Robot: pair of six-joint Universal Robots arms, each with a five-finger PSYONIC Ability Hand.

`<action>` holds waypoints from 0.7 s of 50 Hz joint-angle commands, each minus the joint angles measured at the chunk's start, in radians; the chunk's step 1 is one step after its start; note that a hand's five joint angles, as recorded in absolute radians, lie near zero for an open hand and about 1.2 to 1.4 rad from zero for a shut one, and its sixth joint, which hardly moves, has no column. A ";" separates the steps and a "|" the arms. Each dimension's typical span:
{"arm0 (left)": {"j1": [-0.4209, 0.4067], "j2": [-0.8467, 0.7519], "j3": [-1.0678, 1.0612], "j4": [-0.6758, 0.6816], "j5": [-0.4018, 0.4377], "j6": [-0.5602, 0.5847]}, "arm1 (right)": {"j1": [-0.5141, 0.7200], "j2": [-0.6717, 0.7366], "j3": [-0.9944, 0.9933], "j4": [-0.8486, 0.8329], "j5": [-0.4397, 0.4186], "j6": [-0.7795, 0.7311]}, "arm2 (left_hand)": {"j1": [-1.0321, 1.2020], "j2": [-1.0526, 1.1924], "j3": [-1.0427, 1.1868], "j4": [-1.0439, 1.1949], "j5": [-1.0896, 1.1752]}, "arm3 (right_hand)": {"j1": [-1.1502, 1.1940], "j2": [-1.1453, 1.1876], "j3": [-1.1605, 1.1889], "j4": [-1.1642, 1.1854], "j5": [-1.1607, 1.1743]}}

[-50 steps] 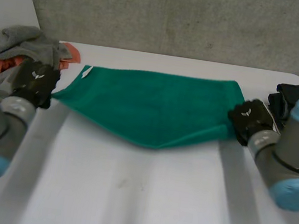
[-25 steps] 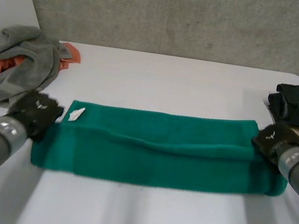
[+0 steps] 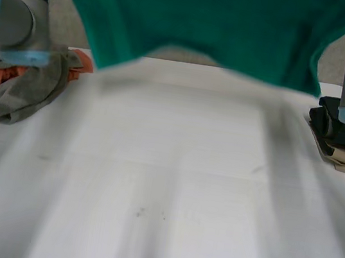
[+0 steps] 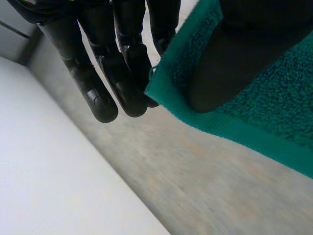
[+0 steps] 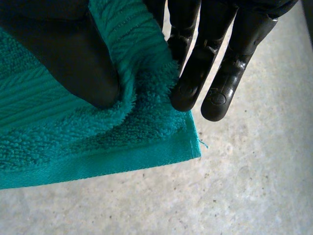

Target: Fold the laundry.

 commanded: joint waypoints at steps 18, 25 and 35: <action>0.046 0.063 -0.662 -0.004 0.012 -0.115 | -0.022 0.166 0.350 0.361 -0.133 0.261 | 0.246 0.195 0.199 0.192 0.248 | 0.331 0.221 0.216 0.207 0.237; 0.054 0.071 -0.720 -0.004 0.024 -0.114 | -0.071 0.179 0.348 0.455 -0.149 0.403 | 0.246 0.195 0.199 0.192 0.248 | 0.227 0.117 0.112 0.103 0.133; 0.069 0.096 -0.771 -0.004 0.059 -0.112 | -0.125 0.188 0.331 0.535 -0.166 0.451 | 0.246 0.195 0.199 0.192 0.248 | -0.234 -0.344 -0.349 -0.358 -0.328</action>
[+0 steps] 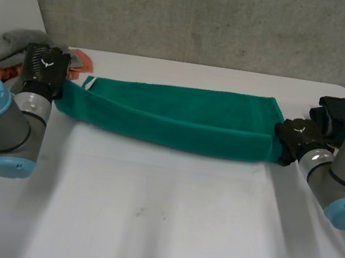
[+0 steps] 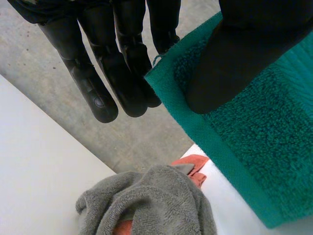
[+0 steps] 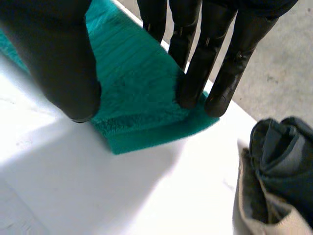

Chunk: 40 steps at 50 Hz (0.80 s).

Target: Fold the laundry.

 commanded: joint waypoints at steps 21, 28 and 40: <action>0.011 0.073 -0.080 -0.009 0.015 0.005 | -0.108 -0.006 -0.065 0.275 -0.105 0.088 | 0.246 0.195 0.199 0.192 0.248 | 0.577 0.516 0.513 0.513 0.500; 0.045 0.239 -0.169 -0.092 0.019 0.005 | -0.174 -0.155 -0.020 0.406 -0.180 0.049 | 0.246 0.195 0.199 0.192 0.248 | 0.577 0.516 0.513 0.513 0.500; 0.132 0.696 -0.386 -0.736 0.145 0.065 | -0.327 -0.571 0.263 0.852 -0.189 -0.644 | 0.246 0.195 0.199 0.192 0.248 | 0.577 0.516 0.513 0.513 0.500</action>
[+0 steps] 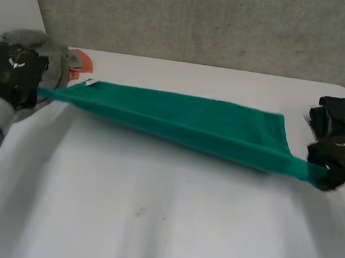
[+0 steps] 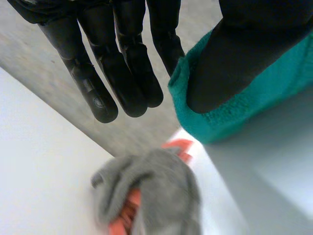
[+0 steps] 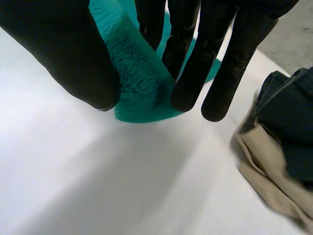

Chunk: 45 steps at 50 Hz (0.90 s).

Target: Fold the laundry.

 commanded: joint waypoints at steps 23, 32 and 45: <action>-0.081 -0.211 0.110 -0.161 0.073 0.184 | 0.074 0.076 0.081 -0.286 0.167 -0.204 | 0.246 0.195 0.199 0.192 0.248 | 0.349 0.225 0.203 0.204 0.247; -0.147 -0.531 0.446 -0.061 -0.085 0.191 | 0.166 0.277 -0.089 -0.516 0.339 -0.204 | 0.246 0.195 0.199 0.192 0.248 | 0.349 0.225 0.203 0.204 0.247; -0.201 -0.736 0.679 0.032 -0.100 0.191 | 0.246 0.394 -0.197 -0.683 0.442 -0.197 | -0.315 -0.365 -0.361 -0.369 -0.313 | -0.565 -0.689 -0.711 -0.710 -0.668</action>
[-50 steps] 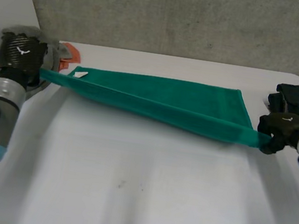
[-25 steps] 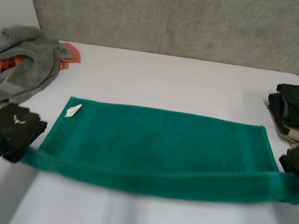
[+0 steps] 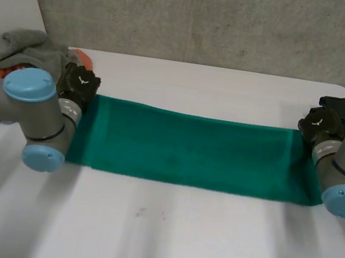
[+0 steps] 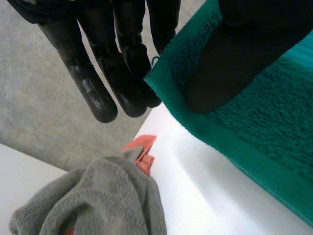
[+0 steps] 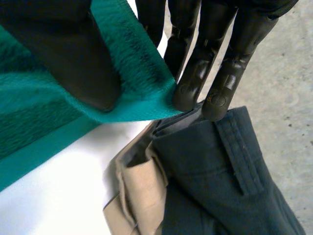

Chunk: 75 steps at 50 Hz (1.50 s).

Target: Fold the laundry.

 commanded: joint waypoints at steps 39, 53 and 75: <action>-0.106 0.410 -0.484 0.077 -0.013 -0.232 | -0.212 -0.359 0.530 0.072 -0.271 0.253 | -0.922 -0.974 -0.970 -0.976 -0.925 | -0.565 -0.664 -0.687 -0.687 -0.674; -0.104 0.407 -0.487 0.078 -0.015 -0.234 | -0.207 -0.239 0.501 -0.035 -0.274 0.239 | -0.922 -0.974 -0.970 -0.976 -0.925 | -0.030 -0.129 -0.151 -0.151 -0.139; -0.095 0.436 -0.501 0.071 -0.015 -0.238 | -0.500 -0.288 0.456 0.066 -0.268 -0.014 | -0.925 -0.977 -0.973 -0.979 -0.928 | 0.420 0.321 0.299 0.299 0.311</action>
